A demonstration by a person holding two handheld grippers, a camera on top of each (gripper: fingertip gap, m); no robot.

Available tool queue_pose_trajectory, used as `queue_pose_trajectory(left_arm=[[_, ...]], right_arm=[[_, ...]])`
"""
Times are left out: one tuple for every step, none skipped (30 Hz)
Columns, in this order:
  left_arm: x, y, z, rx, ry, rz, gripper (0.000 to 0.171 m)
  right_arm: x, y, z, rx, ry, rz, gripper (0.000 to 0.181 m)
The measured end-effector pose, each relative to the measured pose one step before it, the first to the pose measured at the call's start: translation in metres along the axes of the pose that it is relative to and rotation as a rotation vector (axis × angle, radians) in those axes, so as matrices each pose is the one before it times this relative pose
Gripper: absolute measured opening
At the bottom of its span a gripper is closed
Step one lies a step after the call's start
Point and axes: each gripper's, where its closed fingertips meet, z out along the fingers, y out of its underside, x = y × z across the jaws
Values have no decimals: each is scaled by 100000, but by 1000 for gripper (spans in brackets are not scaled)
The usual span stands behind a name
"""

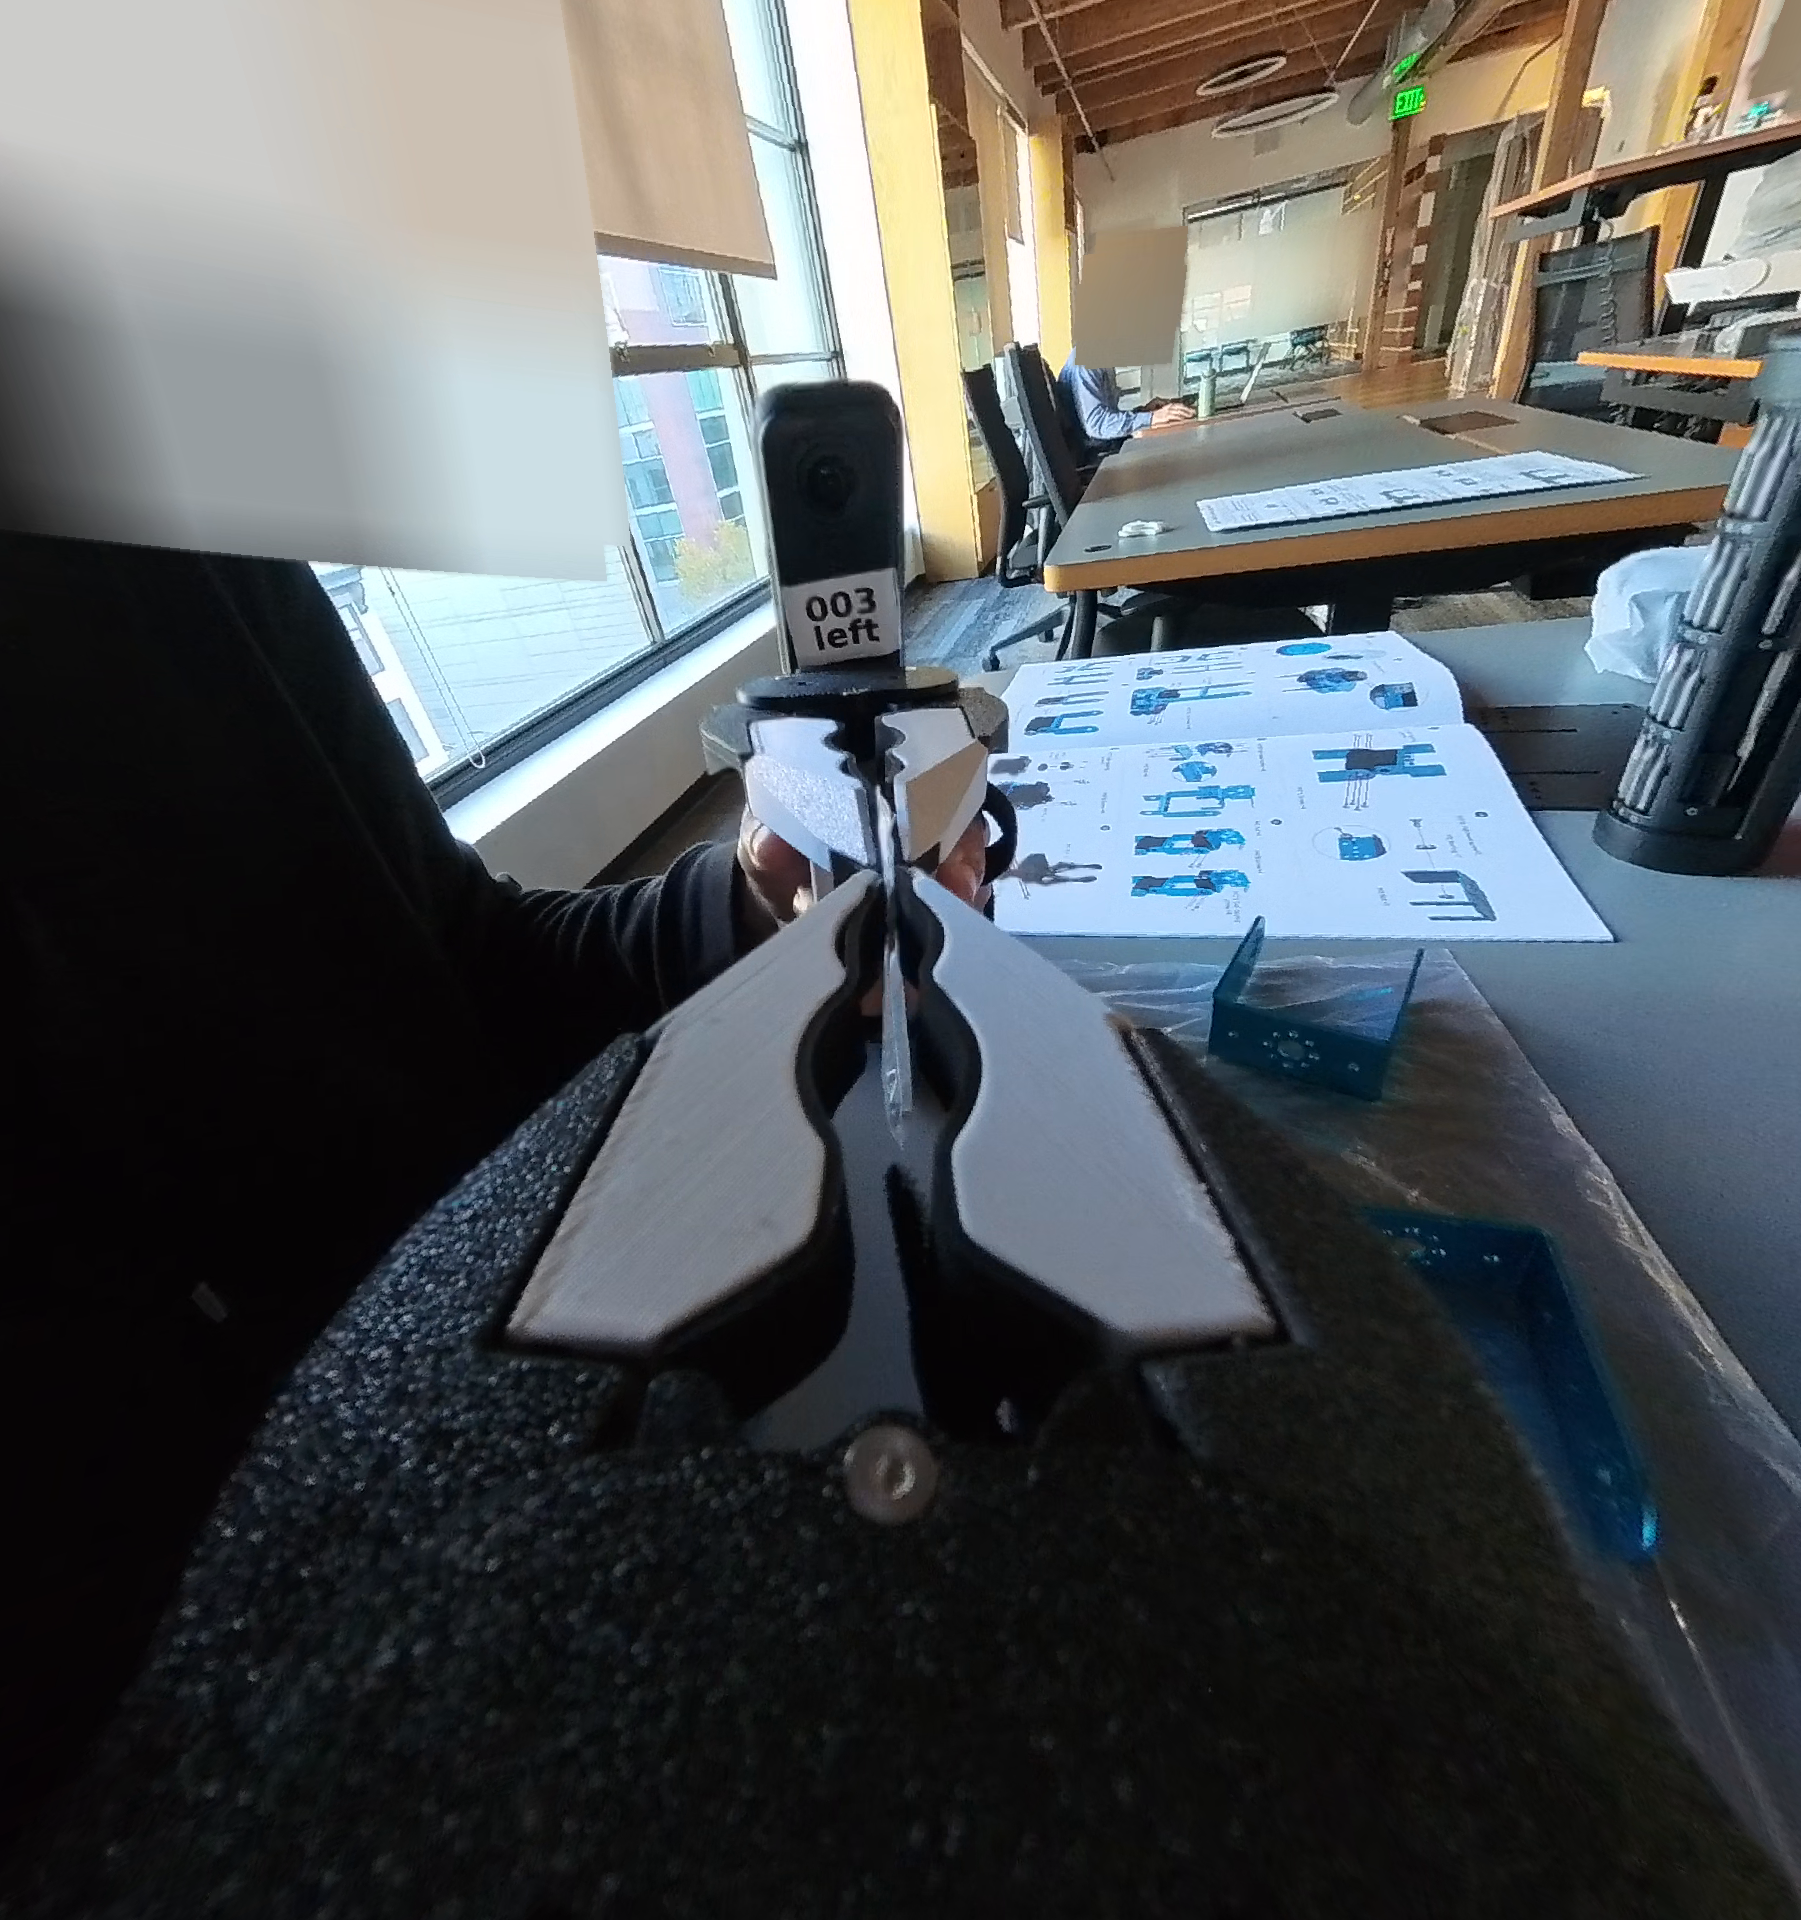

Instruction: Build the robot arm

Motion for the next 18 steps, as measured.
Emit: queue_pose_trajectory(left_arm=[[143, 14, 13, -116, 773, 10, 0], [-8, -9, 42, 81, -279, 467, 0], [4, -20, 23, 100, -305, 767, 0], [34, 65, 2, -487, 219, 258, 0], [-30, 147, 33, -781, -154, -249, 0], [-24, 122, 74, -619, -329, -60, 0], [9, 145, 57, -875, -293, 577, 0], [-86, 137, 54, -678, -958, 974, 0], [-148, 46, -6, -129, -1195, 805, 0], [-147, -10, -72, 228, -921, 196, 0], [-230, -123, -98, 786, -1154, -507, 1], [-314, -159, -124, 1085, -1360, -911, 3], [-314, -78, -93, 462, -1334, -827, 6], [-277, 34, -27, -264, -1354, -176, 7], [-120, 48, 15, -357, -866, 444, 8], [76, 4, 43, -28, -58, 706, 8], [104, 48, 62, -242, 96, 739, 8], [21, 108, 62, -540, -329, 767, 8]], right_arm=[[-159, 35, -27, -970, -765, -1194, 0], [13, -15, -57, -688, 678, -1724, 0], [31, -37, -27, -19, 1028, -1703, 0], [-63, 53, -8, -339, -285, -397, 0], [1, 124, -30, -1093, -453, 892, 0], [54, 109, -78, -1000, 52, 502, 0], [-15, 118, -71, -992, -445, 412, 0], [57, 95, -176, -1243, -9, 641, 0], [164, -113, -359, -317, 708, -233, 0], [186, -196, -550, -266, 295, 199, 0], [695, -82, -860, -2532, 2776, 272, 0], [1704, -258, -1327, -2539, 8916, -1778, 1], [2226, -454, -1705, -1756, 10681, -2037, 1], [2620, -202, -1787, -3430, 10310, -236, 0], [3616, 410, -1773, -7249, 14355, 1191, 0], [4208, 840, -1458, -8751, 16716, 818, 0], [3662, 1045, -836, -9252, 12374, 867, 0], [3152, 799, -356, -7185, 9830, 1062, 0]])
